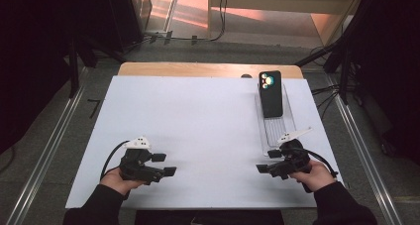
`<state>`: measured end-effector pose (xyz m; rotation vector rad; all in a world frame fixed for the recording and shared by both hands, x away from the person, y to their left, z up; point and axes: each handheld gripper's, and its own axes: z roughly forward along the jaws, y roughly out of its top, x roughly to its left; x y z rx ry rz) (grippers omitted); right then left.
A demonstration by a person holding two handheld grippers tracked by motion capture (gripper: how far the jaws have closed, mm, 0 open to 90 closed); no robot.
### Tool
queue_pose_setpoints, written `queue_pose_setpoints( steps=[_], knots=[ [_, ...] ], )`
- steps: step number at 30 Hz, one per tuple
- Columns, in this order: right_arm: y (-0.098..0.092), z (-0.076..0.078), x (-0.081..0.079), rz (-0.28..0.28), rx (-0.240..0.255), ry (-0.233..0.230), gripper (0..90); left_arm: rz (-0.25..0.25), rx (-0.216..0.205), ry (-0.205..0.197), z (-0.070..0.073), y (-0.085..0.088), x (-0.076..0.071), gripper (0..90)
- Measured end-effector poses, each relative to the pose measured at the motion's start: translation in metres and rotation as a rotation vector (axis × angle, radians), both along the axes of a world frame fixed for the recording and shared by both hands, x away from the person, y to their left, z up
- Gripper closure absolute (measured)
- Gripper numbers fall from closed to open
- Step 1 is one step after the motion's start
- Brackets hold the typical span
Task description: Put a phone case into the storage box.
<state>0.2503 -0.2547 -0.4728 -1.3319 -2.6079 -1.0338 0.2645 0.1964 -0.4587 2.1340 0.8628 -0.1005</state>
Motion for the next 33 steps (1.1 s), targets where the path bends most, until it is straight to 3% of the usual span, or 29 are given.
queue_pose_setpoints(
  steps=[33],
  knots=[
    [0.0024,-0.0065,-0.0001,0.027,-0.016,0.0,19.4,-0.014,0.016,0.013,-0.0034,-0.0003,0.002,28.6]
  ],
)
